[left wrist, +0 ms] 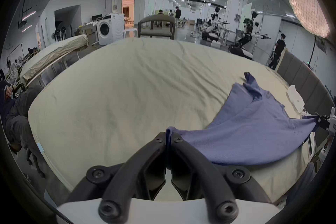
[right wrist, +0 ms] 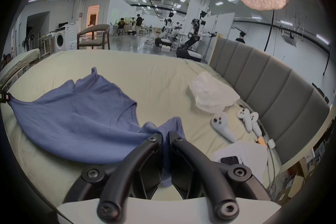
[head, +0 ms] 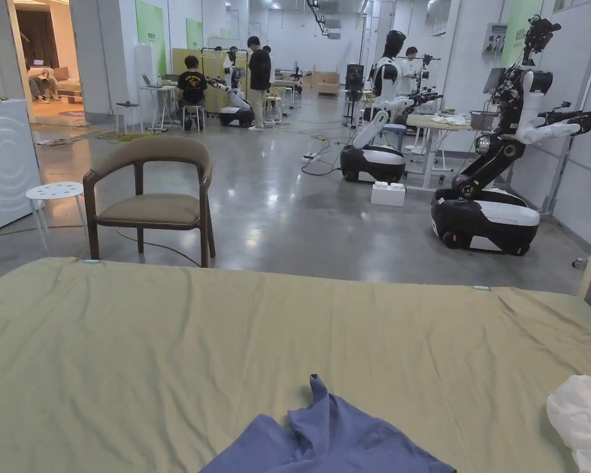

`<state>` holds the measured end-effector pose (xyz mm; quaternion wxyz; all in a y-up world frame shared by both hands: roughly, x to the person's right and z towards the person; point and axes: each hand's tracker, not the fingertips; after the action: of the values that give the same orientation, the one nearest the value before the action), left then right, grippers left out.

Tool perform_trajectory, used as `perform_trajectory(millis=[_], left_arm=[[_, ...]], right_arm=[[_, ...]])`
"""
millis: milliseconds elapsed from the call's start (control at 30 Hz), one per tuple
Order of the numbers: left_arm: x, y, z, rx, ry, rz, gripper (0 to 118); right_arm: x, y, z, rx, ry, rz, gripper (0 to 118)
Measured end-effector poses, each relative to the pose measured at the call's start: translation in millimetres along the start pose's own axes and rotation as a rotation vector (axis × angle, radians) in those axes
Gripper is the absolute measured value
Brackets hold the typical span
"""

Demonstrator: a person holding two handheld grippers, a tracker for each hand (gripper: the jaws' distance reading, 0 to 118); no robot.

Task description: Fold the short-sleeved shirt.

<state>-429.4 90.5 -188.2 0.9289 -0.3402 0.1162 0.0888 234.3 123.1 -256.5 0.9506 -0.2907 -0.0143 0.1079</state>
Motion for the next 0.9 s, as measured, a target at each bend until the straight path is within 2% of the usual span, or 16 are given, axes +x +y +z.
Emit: perform_trajectory(millis=[67,100,133,200,233,400,567,667,733,833,867,900], left_arm=[[2,-3,-2,-0.008,0.009,0.000,11],[4,-4,-2,-0.008,0.020,-0.005,22],[7,-5,-2,-0.004,0.044,-0.019,34],[11,-3,2,0.018,0.069,-0.044,59],[18,-1,8,0.035,0.067,-0.053,62],[54,11,29,0.110,0.035,-0.126,62],[95,27,40,0.235,0.010,-0.193,61],[120,38,47,0.322,-0.005,-0.191,56],[138,47,53,0.372,0.000,-0.196,45],[157,57,63,0.447,-0.005,-0.211,27],[162,60,67,0.469,-0.012,-0.210,22],[166,62,70,0.485,-0.017,-0.206,14]], right_arm=[[-6,-7,0,-0.009,0.005,-0.001,7],[-10,-9,3,-0.009,0.007,0.004,14],[-14,-10,5,-0.008,0.001,0.015,25],[-21,-9,11,0.015,-0.033,0.041,58],[-23,-8,15,0.036,-0.035,0.036,65],[-38,13,31,0.158,-0.008,-0.021,74],[-69,44,40,0.271,0.042,-0.060,74],[-91,64,43,0.340,0.058,-0.104,74],[-105,77,49,0.368,0.057,-0.118,72],[-122,93,53,0.420,0.084,-0.117,60],[-127,97,55,0.431,0.085,-0.113,54],[-131,101,57,0.447,0.085,-0.106,41]])
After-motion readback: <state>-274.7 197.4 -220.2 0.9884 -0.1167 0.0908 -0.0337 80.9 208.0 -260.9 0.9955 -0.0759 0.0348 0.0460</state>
